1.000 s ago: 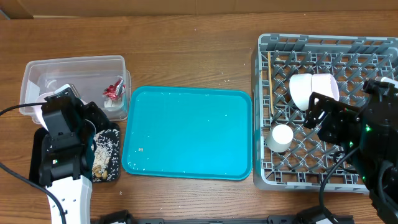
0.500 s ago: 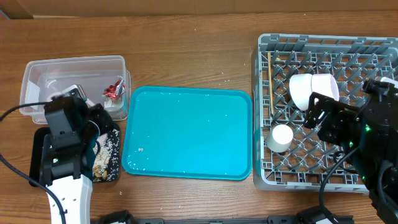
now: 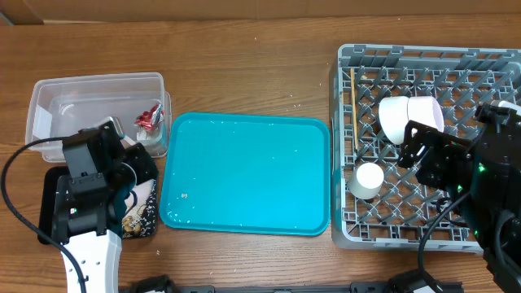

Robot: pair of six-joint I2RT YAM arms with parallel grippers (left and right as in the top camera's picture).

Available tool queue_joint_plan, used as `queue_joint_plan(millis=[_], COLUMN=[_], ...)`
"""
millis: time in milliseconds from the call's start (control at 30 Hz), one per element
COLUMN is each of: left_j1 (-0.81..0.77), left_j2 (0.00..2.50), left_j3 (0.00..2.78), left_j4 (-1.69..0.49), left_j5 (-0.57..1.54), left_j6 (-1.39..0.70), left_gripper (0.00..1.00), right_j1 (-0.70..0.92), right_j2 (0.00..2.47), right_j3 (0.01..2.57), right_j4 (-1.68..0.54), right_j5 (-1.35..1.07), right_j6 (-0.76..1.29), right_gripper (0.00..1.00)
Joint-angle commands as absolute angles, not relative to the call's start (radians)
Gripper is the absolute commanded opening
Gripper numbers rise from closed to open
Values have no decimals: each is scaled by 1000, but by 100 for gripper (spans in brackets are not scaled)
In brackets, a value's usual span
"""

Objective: Sort waste into correct bins and load items into the dishwasher
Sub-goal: 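Tilt the plate to scrape the food scraps onto the black tray, then carry the empty plate across the tray toward the rack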

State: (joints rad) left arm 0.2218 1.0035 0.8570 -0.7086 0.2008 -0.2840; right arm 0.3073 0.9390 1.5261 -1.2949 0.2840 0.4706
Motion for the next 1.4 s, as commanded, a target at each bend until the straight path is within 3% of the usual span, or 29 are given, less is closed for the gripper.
queue_joint_plan(millis=[0, 67, 333, 433, 500, 567, 700, 833, 1167, 1367], left_j1=[213, 213, 202, 204, 204, 191, 192, 167, 92, -24], left_j2=[981, 978, 971, 977, 974, 974, 973, 973, 974, 1000], left_j3=[875, 875, 876, 878, 882, 882, 884, 886, 895, 895], left_j4=[-653, -684, -746, -698, -743, -748, -702, -682, -482, -84], left_j5=[175, 181, 353, 154, 227, 327, 224, 426, 649, 899], left_j6=[-203, -293, -221, -226, -333, -276, -284, -292, -413, -591], left_gripper=[4, 4, 4, 4, 4, 4, 4, 4, 4, 4], right_j1=[301, 301, 301, 301, 301, 301, 301, 301, 301, 301], right_j2=[936, 936, 936, 936, 936, 936, 936, 936, 936, 936], right_j3=[1545, 1545, 1545, 1545, 1545, 1545, 1545, 1545, 1545, 1545], right_j4=[-1290, -1290, -1290, -1290, -1290, -1290, -1290, -1290, -1290, -1290], right_j5=[282, 282, 282, 282, 282, 282, 282, 282, 282, 282], right_j6=[472, 472, 472, 472, 472, 472, 472, 472, 472, 472], right_gripper=[100, 100, 100, 100, 100, 100, 100, 100, 100, 100])
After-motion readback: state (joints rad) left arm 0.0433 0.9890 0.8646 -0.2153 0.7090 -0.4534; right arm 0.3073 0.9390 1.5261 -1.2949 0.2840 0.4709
